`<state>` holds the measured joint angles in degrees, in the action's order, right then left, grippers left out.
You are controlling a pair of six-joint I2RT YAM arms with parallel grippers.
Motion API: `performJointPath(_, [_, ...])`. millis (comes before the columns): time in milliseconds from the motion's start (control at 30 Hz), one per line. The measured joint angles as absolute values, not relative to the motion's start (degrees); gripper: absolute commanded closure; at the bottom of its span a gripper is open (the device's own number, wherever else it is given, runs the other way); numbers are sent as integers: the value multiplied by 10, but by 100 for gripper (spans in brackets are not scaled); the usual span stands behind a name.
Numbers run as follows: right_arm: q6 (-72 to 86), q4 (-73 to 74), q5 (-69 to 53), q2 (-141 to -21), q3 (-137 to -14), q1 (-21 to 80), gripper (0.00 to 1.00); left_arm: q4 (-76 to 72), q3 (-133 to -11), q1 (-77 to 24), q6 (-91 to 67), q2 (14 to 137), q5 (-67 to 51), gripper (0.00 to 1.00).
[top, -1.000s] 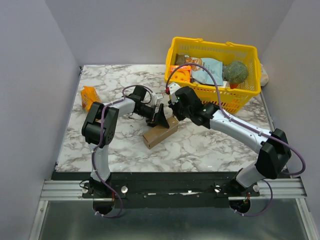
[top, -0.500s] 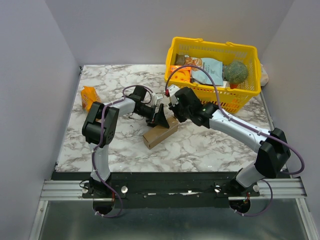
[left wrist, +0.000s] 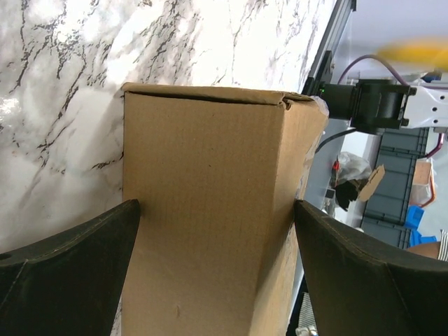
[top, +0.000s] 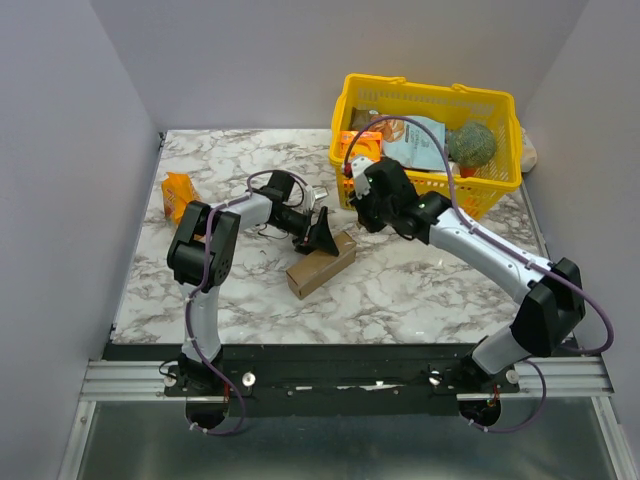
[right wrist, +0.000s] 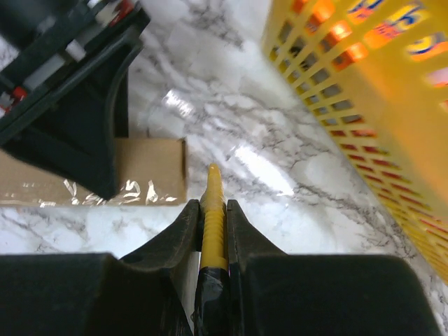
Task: Unpack the express box
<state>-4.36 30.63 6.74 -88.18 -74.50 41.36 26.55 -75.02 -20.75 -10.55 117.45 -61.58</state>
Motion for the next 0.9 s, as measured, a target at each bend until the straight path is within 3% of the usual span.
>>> performJointPath(200, [-49, 288, 33, -885, -768, 361, 100, 284, -761, -208, -89, 1180, -618, 4])
performJointPath(533, [-41, 283, -53, -898, -769, 364, 100, 294, -767, -208, -76, 1183, -618, 4])
performJointPath(900, [-33, 286, -66, -915, -776, 368, 100, 298, -769, -208, -71, 1183, -618, 4])
